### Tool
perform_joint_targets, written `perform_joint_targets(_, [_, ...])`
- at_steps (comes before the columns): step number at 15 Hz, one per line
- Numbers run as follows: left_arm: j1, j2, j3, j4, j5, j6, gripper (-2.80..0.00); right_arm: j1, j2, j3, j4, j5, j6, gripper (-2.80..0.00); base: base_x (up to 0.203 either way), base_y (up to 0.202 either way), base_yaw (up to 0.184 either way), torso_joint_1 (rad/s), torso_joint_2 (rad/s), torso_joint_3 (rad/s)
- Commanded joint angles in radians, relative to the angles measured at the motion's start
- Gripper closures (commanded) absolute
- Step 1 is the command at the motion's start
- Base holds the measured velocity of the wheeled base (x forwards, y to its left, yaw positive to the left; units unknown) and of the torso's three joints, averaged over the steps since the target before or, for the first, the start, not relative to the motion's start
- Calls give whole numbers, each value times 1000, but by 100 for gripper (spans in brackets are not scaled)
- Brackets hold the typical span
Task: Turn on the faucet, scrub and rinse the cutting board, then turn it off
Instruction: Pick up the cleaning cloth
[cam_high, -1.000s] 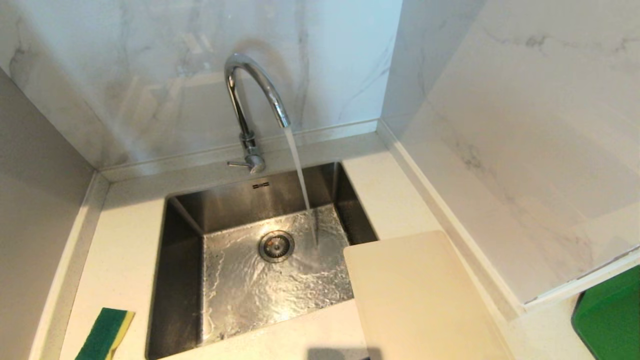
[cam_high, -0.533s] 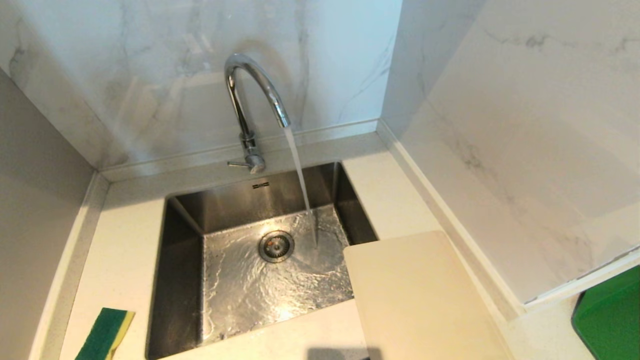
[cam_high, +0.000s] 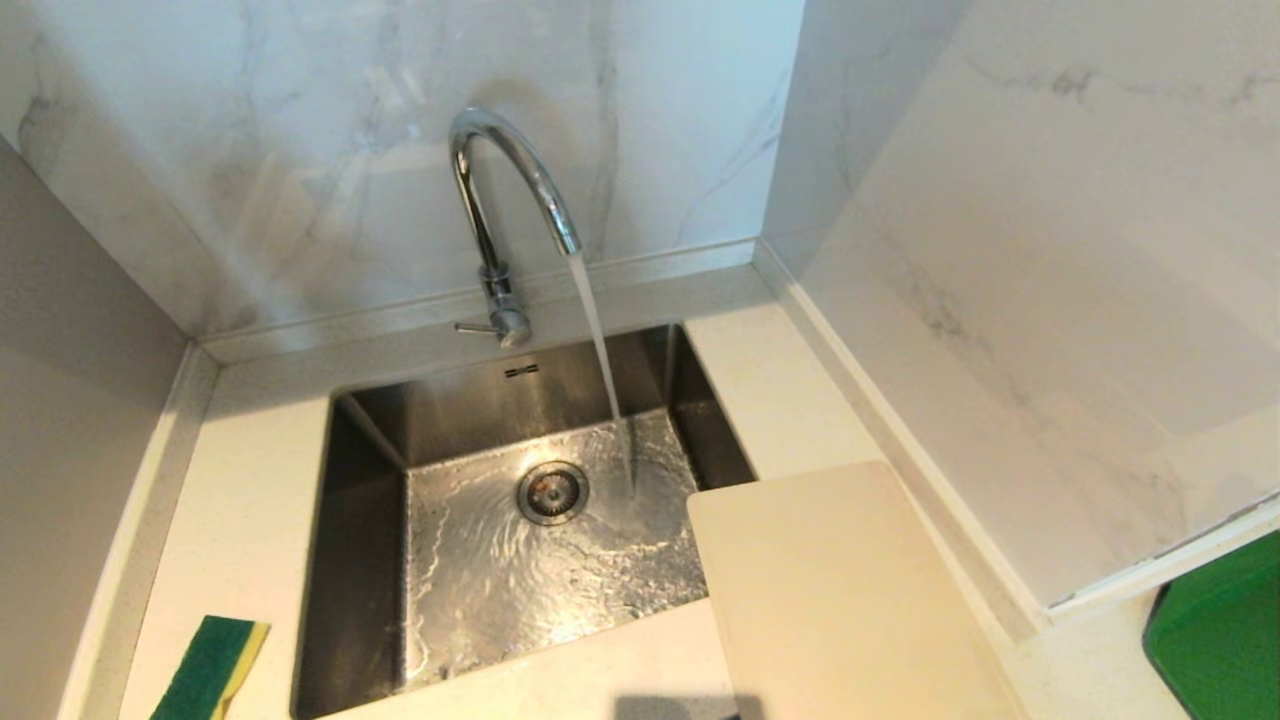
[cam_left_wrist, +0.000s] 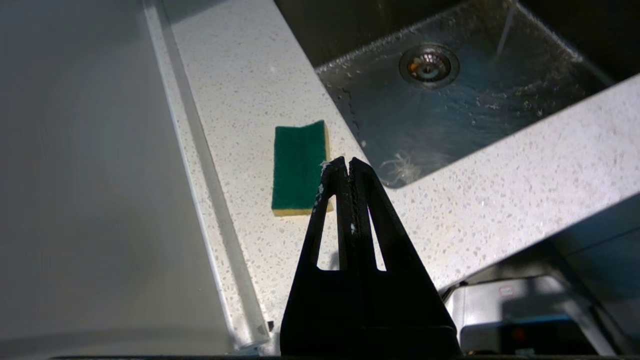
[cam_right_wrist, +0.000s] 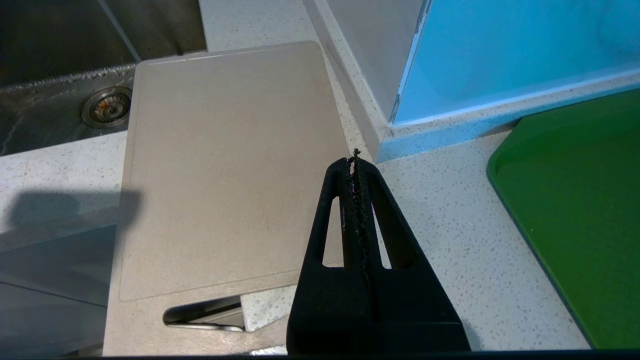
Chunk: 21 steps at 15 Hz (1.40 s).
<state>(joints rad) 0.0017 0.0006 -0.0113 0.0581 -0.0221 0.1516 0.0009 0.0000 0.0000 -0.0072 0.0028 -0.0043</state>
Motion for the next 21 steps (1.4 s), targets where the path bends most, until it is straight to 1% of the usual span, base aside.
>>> perform_joint_targets(1, [0, 15, -10, 16, -9, 28, 0, 1, 2, 0, 0, 0, 0, 0, 0, 0, 0, 0, 0, 0])
perform_joint_targets(6, [0, 21, -10, 16, -9, 34, 0, 1, 0, 0, 0, 0, 0, 0, 0, 0, 0, 0, 0, 0])
perform_joint_targets(10, [0, 70, -10, 17, -10, 34, 0, 1, 0, 0, 0, 2, -2, 0, 0, 0, 0, 0, 0, 0])
perform_joint_targets(11, [0, 75, -15, 15, -11, 38, 0, 1, 0, 0, 0, 2, -2, 0, 0, 0, 0, 0, 0, 0])
perform_joint_targets(12, [-2, 92, -54, 17, -21, 41, 0, 1, 0, 0, 0, 2, -2, 0, 0, 0, 0, 0, 0, 0])
perform_joint_targets(13, [-3, 142, -115, 21, -35, 40, 0, 1, 0, 0, 0, 2, -2, 0, 0, 0, 0, 0, 0, 0])
perform_joint_targets(15, [-3, 310, -252, 28, -50, 23, 0, 1, 0, 0, 0, 2, -2, 0, 0, 0, 0, 0, 0, 0])
perform_joint_targets(17, [-1, 471, -352, 53, -49, 10, 0, 1, 0, 0, 0, 2, -2, 0, 0, 0, 0, 0, 0, 0])
perform_joint_targets(19, [2, 623, -410, 136, -42, 1, 0, 1, 0, 0, 0, 2, -2, 0, 0, 0, 0, 0, 0, 0])
perform_joint_targets(21, [4, 752, -434, 199, -41, -1, 0, 1, 0, 0, 0, 2, -3, 0, 0, 0, 0, 0, 0, 0])
